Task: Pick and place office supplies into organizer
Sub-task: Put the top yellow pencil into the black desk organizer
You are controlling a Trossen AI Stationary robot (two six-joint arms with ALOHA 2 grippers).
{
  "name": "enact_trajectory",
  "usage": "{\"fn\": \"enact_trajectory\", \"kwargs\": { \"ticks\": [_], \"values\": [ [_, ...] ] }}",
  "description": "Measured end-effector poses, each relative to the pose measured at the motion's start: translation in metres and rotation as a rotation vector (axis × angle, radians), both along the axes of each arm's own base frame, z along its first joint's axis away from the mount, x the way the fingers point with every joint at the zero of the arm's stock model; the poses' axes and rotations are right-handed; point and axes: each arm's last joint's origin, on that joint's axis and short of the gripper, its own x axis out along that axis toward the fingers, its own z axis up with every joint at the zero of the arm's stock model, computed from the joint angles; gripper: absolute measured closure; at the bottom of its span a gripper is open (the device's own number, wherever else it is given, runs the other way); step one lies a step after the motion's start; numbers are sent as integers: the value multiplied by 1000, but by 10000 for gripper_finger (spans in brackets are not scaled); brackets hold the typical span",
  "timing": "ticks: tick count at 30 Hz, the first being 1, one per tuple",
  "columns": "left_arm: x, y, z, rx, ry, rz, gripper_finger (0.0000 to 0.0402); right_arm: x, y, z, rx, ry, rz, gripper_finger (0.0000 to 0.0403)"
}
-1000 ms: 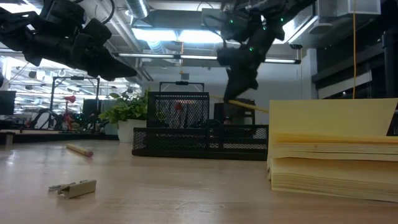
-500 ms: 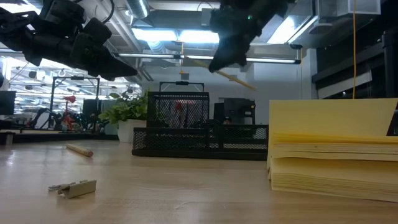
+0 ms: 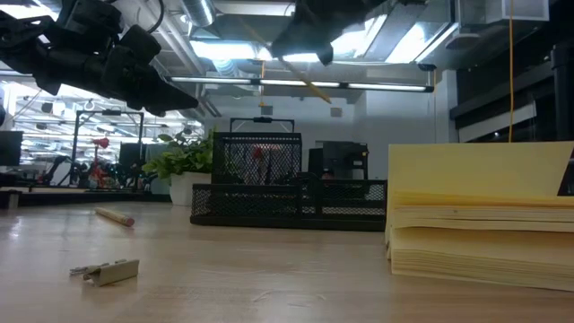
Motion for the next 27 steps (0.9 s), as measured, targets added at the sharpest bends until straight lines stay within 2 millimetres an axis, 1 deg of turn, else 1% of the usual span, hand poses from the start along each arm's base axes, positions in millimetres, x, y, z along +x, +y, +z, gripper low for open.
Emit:
{"fn": "enact_trajectory", "kwargs": {
  "ticks": [3,7,11,16,23,27],
  "values": [
    [0,0,0,0,0,0,399,2,8,3,-2,-35,21,366],
    [0,0,0,-5,-1,0,396,5,18,4,-11,-98,53,379],
    [0,0,0,-7,-1,0,394,6,25,-8,-13,-173,73,378],
    [0,0,0,-7,-1,-1,396,4,25,-25,-1,-235,64,362],
    [0,0,0,-7,-2,-1,397,-1,27,-40,-32,-363,79,379],
    [0,0,0,-7,-1,-1,396,-6,29,-46,-54,-458,93,372]
  ]
}}
